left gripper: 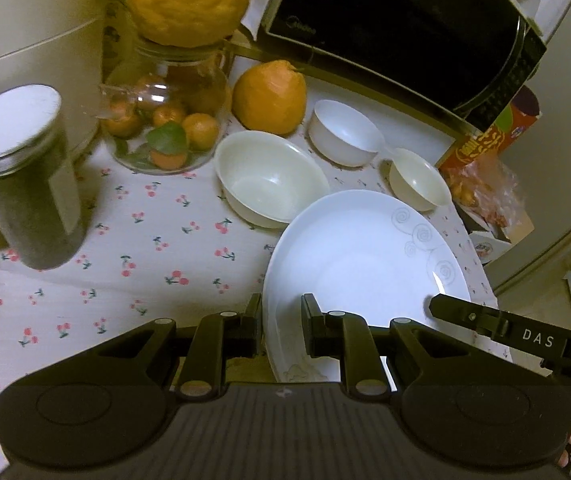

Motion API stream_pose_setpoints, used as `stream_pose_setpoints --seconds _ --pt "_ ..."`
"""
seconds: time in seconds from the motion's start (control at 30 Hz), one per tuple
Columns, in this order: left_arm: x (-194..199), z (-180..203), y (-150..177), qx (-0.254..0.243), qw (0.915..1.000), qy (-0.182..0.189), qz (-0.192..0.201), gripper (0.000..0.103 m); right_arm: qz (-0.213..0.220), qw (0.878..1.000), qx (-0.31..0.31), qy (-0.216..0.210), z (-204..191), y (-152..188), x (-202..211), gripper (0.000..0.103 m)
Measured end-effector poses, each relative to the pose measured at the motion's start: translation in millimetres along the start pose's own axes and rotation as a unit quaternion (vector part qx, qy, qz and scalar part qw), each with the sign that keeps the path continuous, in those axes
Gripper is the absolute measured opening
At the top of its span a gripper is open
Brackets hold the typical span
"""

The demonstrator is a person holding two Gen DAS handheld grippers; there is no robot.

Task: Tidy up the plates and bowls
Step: 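Lift the white plate with both grippers and lower it onto the other white plate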

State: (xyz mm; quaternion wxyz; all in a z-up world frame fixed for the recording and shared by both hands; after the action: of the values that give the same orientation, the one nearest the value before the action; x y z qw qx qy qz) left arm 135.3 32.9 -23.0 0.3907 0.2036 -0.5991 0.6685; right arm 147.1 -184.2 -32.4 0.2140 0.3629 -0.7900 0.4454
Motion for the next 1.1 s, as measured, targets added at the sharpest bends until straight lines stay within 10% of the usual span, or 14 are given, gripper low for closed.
stream_pose_setpoints --seconds 1.1 --pt "-37.7 28.9 0.2 -0.046 0.9973 -0.051 -0.026 0.017 0.011 0.997 0.029 0.07 12.4 -6.9 -21.2 0.022"
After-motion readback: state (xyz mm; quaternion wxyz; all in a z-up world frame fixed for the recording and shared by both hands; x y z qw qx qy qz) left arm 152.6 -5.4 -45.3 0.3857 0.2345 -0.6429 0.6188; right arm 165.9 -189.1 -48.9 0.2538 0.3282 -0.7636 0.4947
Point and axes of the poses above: each gripper's, at about its wrist camera, not at the fingertips, and x roughly against the way its jaws point, z to its right, y to its underside, the point moved 1 cm from there along -x, roughly the way its jaws point, and after that the axes turned 13 degrees about -x, right-handed, at the moved point
